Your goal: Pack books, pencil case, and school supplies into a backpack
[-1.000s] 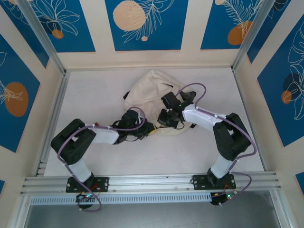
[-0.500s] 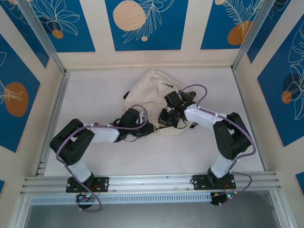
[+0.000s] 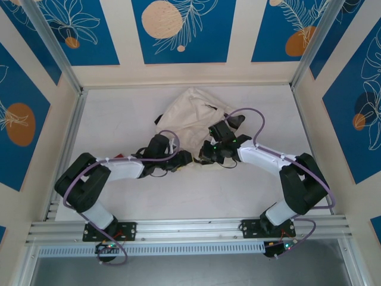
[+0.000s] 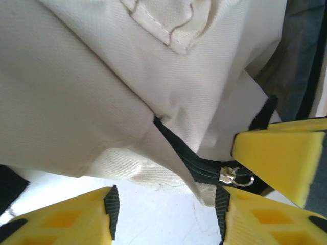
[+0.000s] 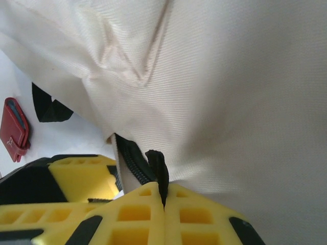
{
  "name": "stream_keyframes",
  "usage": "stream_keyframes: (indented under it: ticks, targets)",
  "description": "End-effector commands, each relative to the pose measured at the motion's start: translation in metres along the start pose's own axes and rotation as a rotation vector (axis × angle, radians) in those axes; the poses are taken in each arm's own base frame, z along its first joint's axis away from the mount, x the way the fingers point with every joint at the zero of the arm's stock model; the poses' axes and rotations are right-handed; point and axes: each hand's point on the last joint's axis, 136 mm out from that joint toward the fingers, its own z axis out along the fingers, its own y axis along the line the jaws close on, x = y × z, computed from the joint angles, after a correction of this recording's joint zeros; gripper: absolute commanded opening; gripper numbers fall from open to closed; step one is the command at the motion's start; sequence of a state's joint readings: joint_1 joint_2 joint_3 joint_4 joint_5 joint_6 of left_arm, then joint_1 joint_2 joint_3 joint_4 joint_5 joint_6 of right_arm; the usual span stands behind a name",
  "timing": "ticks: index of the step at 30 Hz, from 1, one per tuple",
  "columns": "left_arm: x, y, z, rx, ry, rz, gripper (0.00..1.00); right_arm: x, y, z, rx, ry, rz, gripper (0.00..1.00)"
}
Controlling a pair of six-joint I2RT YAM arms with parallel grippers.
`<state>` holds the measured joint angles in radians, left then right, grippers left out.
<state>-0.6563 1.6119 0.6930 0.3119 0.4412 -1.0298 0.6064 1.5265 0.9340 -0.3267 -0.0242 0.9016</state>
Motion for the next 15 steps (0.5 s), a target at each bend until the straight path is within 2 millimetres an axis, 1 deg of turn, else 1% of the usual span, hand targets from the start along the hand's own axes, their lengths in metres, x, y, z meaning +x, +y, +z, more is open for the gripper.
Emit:
stream_keyframes:
  ticks: [1, 5, 7, 8, 11, 14, 15]
  targets:
    - [-0.008, 0.004, 0.005, -0.027, -0.006, -0.069, 0.57, -0.004, 0.016, -0.002, -0.011, -0.035, -0.061, 0.00]
    - [-0.022, 0.001, 0.018, -0.027, -0.038, -0.124, 0.56, 0.000, 0.013, -0.006, 0.055, -0.056, -0.076, 0.00]
    - [-0.028, 0.001, 0.022, -0.041, -0.049, -0.139, 0.50, 0.002, 0.006, -0.009, 0.107, -0.064, -0.071, 0.00]
    - [-0.030, 0.003, 0.024, -0.062, -0.054, -0.148, 0.43, 0.004, 0.001, -0.011, 0.142, -0.067, -0.067, 0.00]
    - [-0.034, 0.018, 0.026, -0.127, -0.077, -0.181, 0.18, 0.007, -0.024, -0.022, 0.277, -0.094, -0.041, 0.00]
    - [-0.035, 0.031, 0.026, -0.162, -0.091, -0.202, 0.02, 0.008, -0.057, -0.039, 0.441, -0.136, 0.009, 0.00]
    - [-0.034, 0.035, 0.026, -0.171, -0.091, -0.208, 0.00, 0.008, -0.070, -0.047, 0.500, -0.162, 0.023, 0.00]
